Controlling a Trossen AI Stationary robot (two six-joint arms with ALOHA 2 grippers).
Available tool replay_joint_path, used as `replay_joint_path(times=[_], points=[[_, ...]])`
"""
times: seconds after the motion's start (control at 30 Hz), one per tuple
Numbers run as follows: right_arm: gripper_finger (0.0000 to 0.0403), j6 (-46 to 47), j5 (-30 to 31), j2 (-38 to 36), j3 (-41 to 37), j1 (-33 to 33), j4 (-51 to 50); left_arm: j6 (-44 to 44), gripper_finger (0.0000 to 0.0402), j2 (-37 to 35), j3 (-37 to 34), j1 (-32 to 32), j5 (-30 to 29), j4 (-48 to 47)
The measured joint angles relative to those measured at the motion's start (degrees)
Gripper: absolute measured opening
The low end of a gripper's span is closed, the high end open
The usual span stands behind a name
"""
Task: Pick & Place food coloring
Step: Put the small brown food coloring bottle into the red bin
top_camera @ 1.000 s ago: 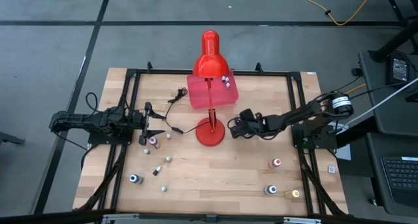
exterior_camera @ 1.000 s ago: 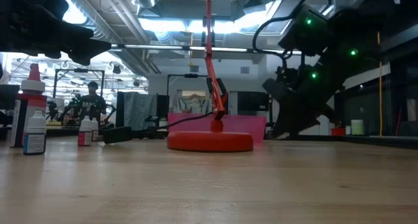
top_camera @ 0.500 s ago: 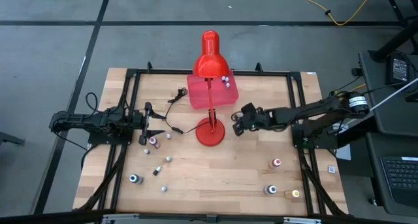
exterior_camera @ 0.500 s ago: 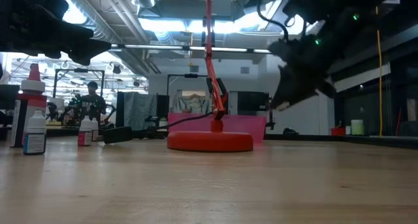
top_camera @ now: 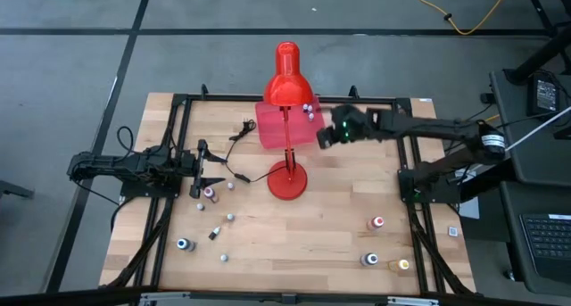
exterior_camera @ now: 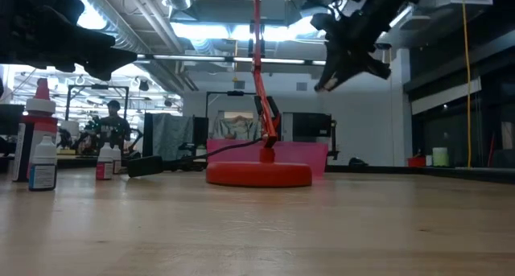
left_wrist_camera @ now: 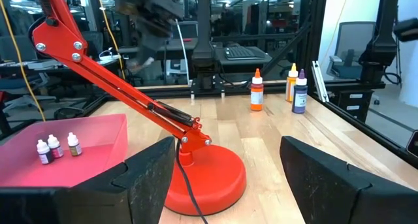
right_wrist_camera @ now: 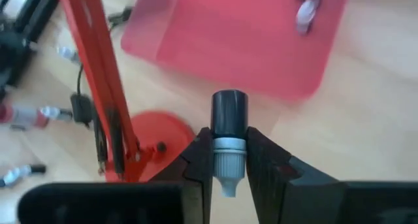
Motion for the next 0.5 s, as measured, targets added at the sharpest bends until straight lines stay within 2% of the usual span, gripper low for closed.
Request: replay_joint_path(times=[0.27, 0.5], points=[[0.0072, -2.1, -10.0, 2.8, 7.0, -12.1, -4.0, 0.0, 0.0274, 0.0, 0.0, 0.0, 0.0, 0.0], [0.0073, -4.7, -16.9, 9.9, 12.5, -19.3, -6.0, 0.0, 0.0272, 0.0, 0.0, 0.0, 0.0, 0.0]])
